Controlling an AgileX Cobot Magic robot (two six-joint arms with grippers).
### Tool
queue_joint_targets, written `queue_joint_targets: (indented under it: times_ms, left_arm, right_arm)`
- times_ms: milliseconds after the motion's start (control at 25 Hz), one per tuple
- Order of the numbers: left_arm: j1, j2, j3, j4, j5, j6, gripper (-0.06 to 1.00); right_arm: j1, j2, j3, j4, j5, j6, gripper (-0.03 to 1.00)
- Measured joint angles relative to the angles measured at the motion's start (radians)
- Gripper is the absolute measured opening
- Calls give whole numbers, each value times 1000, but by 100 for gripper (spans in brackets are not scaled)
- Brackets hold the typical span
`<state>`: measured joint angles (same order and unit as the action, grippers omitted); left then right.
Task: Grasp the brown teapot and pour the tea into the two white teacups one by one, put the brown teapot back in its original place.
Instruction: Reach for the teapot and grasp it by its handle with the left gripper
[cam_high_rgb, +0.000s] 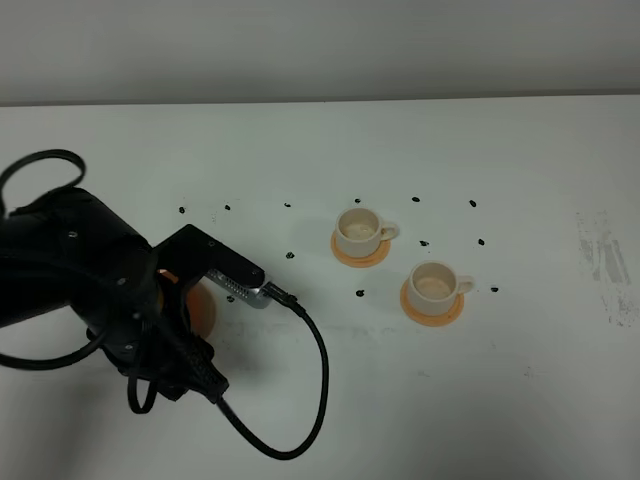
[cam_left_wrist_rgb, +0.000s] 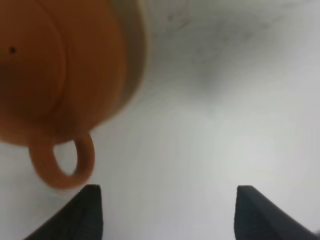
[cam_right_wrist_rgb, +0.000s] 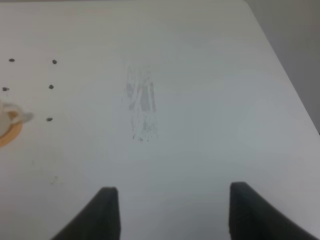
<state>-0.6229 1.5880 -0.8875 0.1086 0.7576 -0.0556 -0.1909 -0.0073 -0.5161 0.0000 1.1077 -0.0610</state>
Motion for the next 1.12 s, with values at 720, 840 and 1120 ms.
queue_joint_targets:
  times_ms: [720, 840, 1120]
  left_arm:
    - [189, -97, -1, 19, 64, -163, 54]
    - [199, -39, -1, 10, 23, -162, 54]
    - [199, 51, -1, -3, -74, -162, 54]
  right_arm:
    - [0, 0, 0, 0, 0, 0, 47]
    - [0, 0, 0, 0, 0, 0, 47]
    - [0, 0, 1, 0, 0, 0, 47]
